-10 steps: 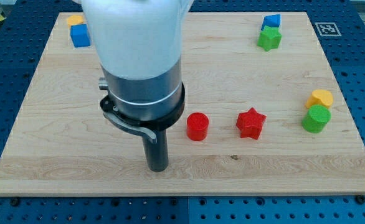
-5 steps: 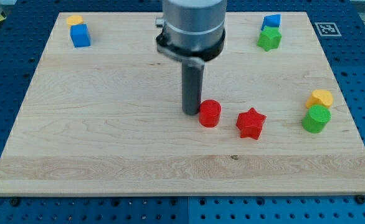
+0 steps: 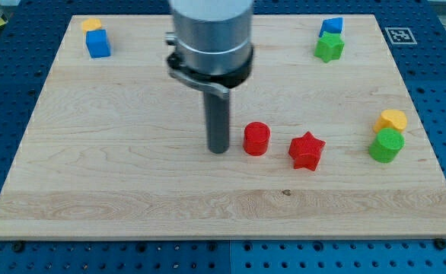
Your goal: Slide the red circle closer to the red star
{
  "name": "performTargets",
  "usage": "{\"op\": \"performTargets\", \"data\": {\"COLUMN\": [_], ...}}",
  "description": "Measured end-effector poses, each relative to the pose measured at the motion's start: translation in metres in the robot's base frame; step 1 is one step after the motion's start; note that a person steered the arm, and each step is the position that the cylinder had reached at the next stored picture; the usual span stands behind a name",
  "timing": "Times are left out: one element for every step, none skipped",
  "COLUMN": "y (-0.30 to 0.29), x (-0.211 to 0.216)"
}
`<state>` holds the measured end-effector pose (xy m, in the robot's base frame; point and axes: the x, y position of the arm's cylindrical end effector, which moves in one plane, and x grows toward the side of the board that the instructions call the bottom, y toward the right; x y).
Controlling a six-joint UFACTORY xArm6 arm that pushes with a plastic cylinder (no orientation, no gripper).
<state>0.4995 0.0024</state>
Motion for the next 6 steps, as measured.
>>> {"op": "performTargets", "data": {"y": [0.026, 0.042, 0.049, 0.046, 0.046, 0.056], "x": [-0.006, -0.007, -0.007, 0.010, 0.036, 0.042]}}
